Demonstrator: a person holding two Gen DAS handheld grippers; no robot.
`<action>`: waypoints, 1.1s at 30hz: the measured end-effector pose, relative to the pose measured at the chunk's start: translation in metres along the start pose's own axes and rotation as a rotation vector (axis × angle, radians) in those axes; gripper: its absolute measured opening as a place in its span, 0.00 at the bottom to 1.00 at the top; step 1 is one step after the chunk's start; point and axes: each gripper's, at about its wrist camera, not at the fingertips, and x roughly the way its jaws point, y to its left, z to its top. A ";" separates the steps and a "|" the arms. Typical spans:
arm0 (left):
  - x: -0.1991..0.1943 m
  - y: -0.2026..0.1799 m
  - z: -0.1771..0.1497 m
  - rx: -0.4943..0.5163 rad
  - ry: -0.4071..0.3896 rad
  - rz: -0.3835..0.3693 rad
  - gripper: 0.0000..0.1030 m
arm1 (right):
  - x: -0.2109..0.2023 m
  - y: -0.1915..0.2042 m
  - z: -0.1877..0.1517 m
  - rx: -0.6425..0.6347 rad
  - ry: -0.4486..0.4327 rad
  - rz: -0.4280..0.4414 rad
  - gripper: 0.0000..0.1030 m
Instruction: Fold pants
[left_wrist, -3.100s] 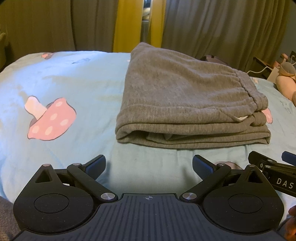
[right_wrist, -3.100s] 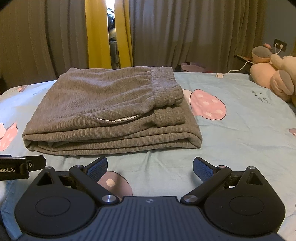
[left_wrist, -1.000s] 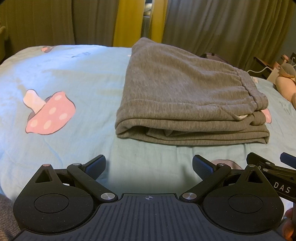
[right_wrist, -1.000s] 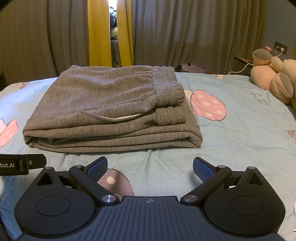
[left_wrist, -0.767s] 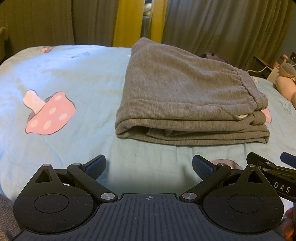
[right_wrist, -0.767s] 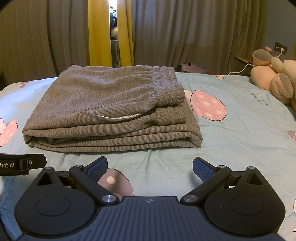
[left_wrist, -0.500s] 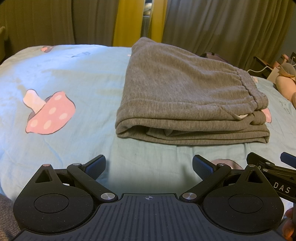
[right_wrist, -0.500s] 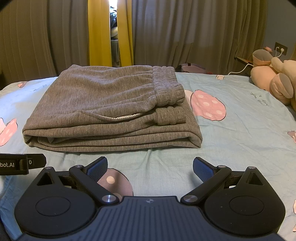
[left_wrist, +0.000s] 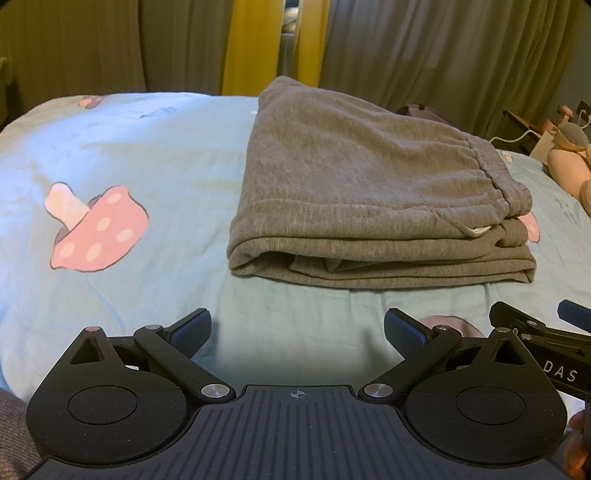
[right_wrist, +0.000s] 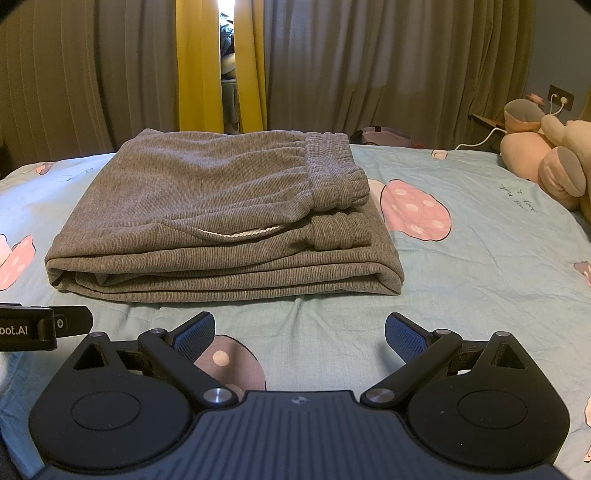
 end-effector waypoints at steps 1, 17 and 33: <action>0.000 0.000 0.000 -0.001 -0.001 0.003 0.99 | 0.000 0.000 0.000 0.000 0.000 0.000 0.96; -0.006 -0.001 0.001 0.026 -0.037 0.004 0.99 | -0.001 0.000 0.000 -0.012 -0.006 -0.003 0.96; -0.007 0.000 0.001 0.027 -0.040 0.006 0.99 | -0.002 0.000 0.001 -0.013 -0.006 -0.002 0.96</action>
